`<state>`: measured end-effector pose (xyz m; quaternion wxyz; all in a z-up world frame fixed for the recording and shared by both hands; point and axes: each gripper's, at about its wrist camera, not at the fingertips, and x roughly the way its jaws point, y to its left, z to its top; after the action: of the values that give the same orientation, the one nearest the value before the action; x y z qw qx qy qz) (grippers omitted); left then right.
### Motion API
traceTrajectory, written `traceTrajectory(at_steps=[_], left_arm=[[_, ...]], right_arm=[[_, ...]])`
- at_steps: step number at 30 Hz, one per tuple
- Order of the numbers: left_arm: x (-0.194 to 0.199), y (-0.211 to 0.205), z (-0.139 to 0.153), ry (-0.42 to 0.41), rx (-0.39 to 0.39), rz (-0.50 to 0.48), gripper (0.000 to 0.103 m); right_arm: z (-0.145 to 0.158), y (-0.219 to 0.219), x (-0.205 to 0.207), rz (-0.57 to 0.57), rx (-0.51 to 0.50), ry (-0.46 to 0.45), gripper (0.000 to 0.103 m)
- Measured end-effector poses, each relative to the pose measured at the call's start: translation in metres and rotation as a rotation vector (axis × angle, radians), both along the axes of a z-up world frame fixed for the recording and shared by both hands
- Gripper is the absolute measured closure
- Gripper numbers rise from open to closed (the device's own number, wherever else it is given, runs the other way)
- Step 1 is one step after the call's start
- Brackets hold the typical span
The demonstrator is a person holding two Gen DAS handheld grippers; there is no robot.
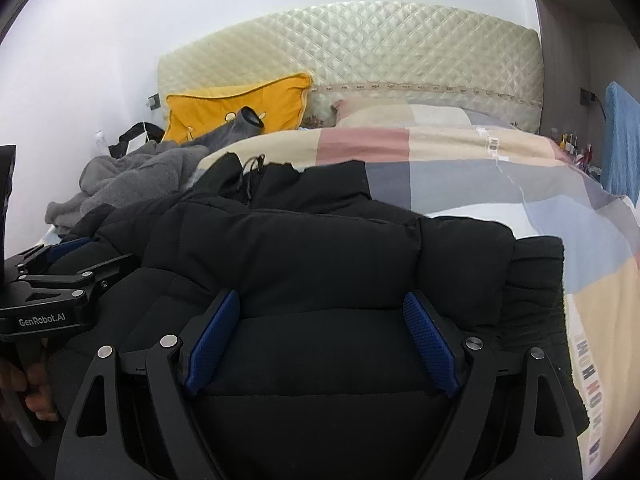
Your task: Fold large clothes
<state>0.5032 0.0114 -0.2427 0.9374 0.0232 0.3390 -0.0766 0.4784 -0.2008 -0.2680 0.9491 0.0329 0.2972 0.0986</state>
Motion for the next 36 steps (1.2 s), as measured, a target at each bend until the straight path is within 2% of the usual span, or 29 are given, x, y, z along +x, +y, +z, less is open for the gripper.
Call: traceTrajectory(at_steps=[8,13,15,17,23,26,27,29,34,36], left_arm=[[0.009,-0.003,-0.011,-0.004,0.017,0.008,0.001],[-0.001,-0.003,-0.005,0.013,0.047,0.005,0.001],[-0.008,-0.002,0.002,0.024,0.056,0.001,0.001],[-0.018,0.003,0.014,0.020,0.054,0.000,0.001],[-0.057,0.041,0.043,-0.042,0.046,0.000,0.001],[-0.073,0.058,0.043,-0.009,0.090,-0.001,0.001],[-0.080,0.065,0.041,0.035,0.090,0.013,0.001],[-0.094,0.076,0.036,0.072,0.094,0.052,0.001],[-0.129,0.095,0.024,0.078,0.119,0.119,0.001],[-0.128,0.101,0.015,0.122,0.146,0.166,0.001]], right_arm=[[-0.017,0.003,0.012,0.005,-0.001,0.024,0.019],[-0.012,0.004,0.006,0.024,-0.027,0.063,0.019],[-0.004,0.000,-0.002,0.039,-0.010,0.074,0.020],[0.008,-0.006,-0.019,0.064,0.000,0.047,0.020],[0.031,-0.042,-0.065,0.035,-0.003,-0.017,0.020],[0.031,-0.058,-0.075,0.001,-0.043,0.007,0.020],[0.029,-0.065,-0.078,-0.009,-0.041,0.026,0.020],[0.021,-0.078,-0.086,-0.021,-0.034,0.072,0.020],[0.001,-0.108,-0.106,-0.034,-0.031,0.170,0.020],[-0.007,-0.120,-0.113,-0.046,-0.017,0.206,0.020]])
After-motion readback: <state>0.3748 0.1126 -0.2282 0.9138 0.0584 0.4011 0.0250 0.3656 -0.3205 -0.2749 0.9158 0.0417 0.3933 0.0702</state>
